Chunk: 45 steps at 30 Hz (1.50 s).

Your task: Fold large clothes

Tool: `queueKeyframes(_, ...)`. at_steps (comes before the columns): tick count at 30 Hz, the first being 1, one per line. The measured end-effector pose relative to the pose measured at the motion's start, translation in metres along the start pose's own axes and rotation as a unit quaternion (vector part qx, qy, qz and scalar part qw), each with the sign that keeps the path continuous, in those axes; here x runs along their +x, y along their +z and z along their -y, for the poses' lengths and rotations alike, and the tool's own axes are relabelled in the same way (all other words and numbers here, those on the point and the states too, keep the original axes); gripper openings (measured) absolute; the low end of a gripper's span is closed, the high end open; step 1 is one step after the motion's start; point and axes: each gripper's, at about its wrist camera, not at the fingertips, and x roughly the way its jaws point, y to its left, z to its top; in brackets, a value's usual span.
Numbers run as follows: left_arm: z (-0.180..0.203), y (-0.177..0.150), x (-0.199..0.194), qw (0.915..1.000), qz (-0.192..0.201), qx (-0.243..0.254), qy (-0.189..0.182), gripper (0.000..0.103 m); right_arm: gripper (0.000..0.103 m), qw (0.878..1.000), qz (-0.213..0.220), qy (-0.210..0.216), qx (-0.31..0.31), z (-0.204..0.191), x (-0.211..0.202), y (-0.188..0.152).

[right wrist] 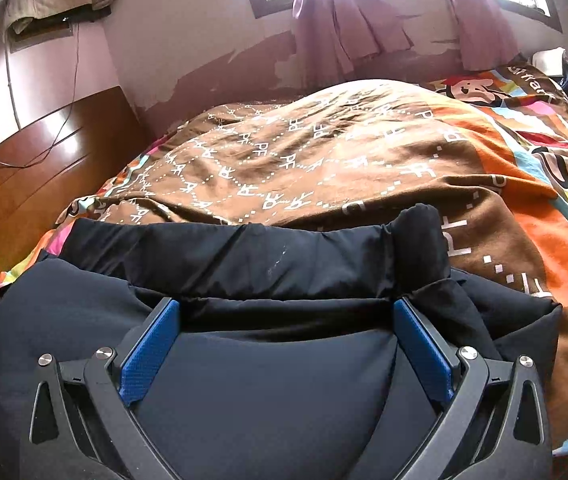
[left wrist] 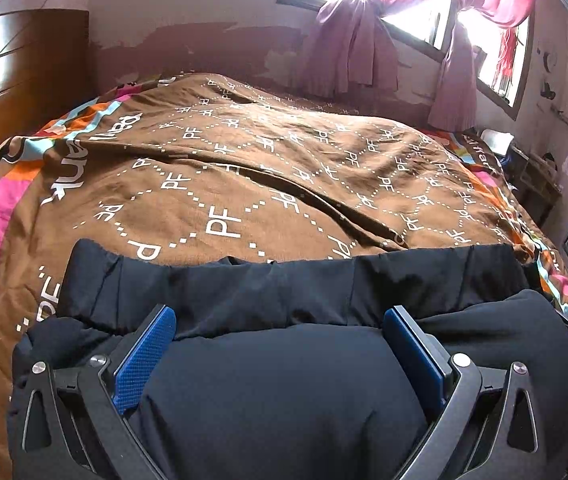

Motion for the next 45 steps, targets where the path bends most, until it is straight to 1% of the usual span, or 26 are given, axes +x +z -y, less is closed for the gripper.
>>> queueKeyframes(20,-0.001,-0.004,-0.003,0.9999,0.015,-0.002,-0.004,0.103,0.102,1.0,0.013,-0.007,-0.009,-0.001,-0.005,-0.001)
queueKeyframes(25,-0.001,-0.007,-0.012,0.9995,0.03,0.0,-0.013,0.103,0.102,1.0,0.025,-0.01,-0.014,-0.003,-0.013,-0.003)
queueKeyframes(28,-0.003,-0.011,-0.027,0.9986,0.048,-0.008,-0.019,0.103,0.102,0.999,0.039,-0.011,-0.015,-0.003,-0.025,-0.005)
queueKeyframes(30,-0.004,-0.013,-0.04,0.9983,0.051,-0.014,-0.023,0.103,0.102,0.998,0.053,-0.033,-0.021,-0.005,-0.04,-0.006)
queueKeyframes(32,-0.007,-0.015,-0.059,0.9974,0.053,-0.021,-0.044,0.103,0.102,0.995,0.076,-0.06,-0.027,-0.008,-0.06,-0.008)
queueKeyframes(33,-0.008,-0.017,-0.068,0.9969,0.056,-0.025,-0.048,0.103,0.102,0.993,0.088,-0.069,-0.026,-0.006,-0.07,-0.009)
queueKeyframes(35,-0.016,-0.021,-0.091,0.9965,0.068,-0.032,-0.037,0.103,0.102,0.99,0.109,-0.083,-0.018,0.0,-0.096,-0.011)
queueKeyframes(37,-0.025,-0.025,-0.104,0.9965,0.071,-0.035,-0.028,0.103,0.102,0.989,0.115,-0.091,-0.012,0.009,-0.114,-0.012)
queueKeyframes(40,-0.047,-0.029,-0.121,0.9971,0.064,-0.041,-0.006,0.103,0.102,0.99,0.104,-0.098,-0.003,0.023,-0.13,-0.016)
queueKeyframes(42,-0.062,-0.035,-0.127,0.9976,0.051,-0.044,0.017,0.103,0.102,0.991,0.096,-0.098,0.004,0.033,-0.136,-0.02)
queueKeyframes(45,-0.084,-0.048,-0.13,0.9957,0.033,-0.072,0.049,0.103,0.102,0.991,0.074,-0.112,0.02,0.046,-0.13,-0.028)
